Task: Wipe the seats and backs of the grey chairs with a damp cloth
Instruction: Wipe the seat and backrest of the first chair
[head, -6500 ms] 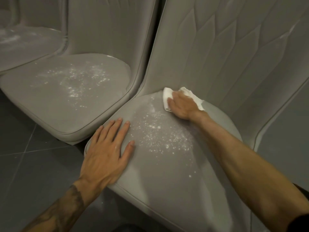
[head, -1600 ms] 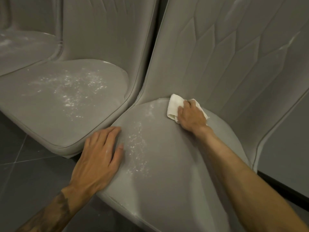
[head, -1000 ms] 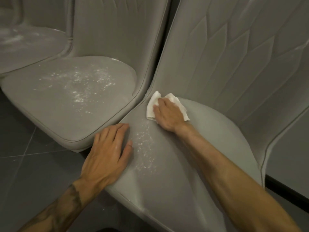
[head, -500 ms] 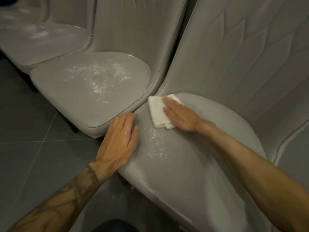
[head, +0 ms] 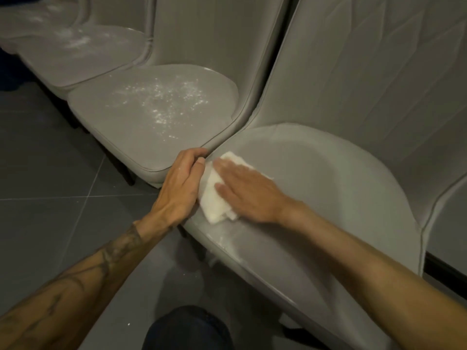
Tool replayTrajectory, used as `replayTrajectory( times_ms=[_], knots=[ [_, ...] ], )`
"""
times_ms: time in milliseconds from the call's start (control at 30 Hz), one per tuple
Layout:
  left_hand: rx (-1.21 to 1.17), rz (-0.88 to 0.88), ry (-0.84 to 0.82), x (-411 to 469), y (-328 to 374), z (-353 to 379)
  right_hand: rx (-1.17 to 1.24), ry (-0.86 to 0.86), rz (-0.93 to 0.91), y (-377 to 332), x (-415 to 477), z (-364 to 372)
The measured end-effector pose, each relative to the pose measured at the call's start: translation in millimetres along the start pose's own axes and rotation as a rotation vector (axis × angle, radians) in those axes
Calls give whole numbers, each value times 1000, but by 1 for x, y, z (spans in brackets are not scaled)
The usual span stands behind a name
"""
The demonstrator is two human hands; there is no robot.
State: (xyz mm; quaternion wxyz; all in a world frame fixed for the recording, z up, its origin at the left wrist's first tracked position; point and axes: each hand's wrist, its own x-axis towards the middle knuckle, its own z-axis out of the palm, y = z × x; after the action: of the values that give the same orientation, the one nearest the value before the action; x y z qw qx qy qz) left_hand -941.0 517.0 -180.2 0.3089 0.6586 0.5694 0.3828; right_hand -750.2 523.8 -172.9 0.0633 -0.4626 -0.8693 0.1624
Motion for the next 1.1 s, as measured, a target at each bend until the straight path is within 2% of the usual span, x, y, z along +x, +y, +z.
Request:
replayTrajectory(
  times_ms=[100, 200, 300, 533, 667, 833, 900, 1033, 1100],
  knots=[
    [-36, -61, 17, -8, -2, -5, 18, 46, 94, -18, 26, -3],
    [-79, -89, 29, -17, -4, -14, 41, 72, -127, -58, 16, 17],
    [-68, -120, -13, -27, -10, -21, 4, 77, -205, -66, 1, 23],
    [10, -92, -56, -28, -13, -29, -103, 112, -46, -82, -1, 34],
    [183, 10, -159, -28, -16, -17, -103, 41, 42, -60, -64, 31],
    [391, 130, -180, -31, -16, -6, -128, 18, 162, -45, -161, 32],
    [418, 162, -187, -30, -16, -7, -119, 14, 217, -54, -149, 35],
    [438, 172, -203, -30, -15, -8, -175, 16, 206, -83, -76, 32],
    [468, 168, -194, -30, -15, -7, -234, 6, 154, -79, -94, 34]
  ],
)
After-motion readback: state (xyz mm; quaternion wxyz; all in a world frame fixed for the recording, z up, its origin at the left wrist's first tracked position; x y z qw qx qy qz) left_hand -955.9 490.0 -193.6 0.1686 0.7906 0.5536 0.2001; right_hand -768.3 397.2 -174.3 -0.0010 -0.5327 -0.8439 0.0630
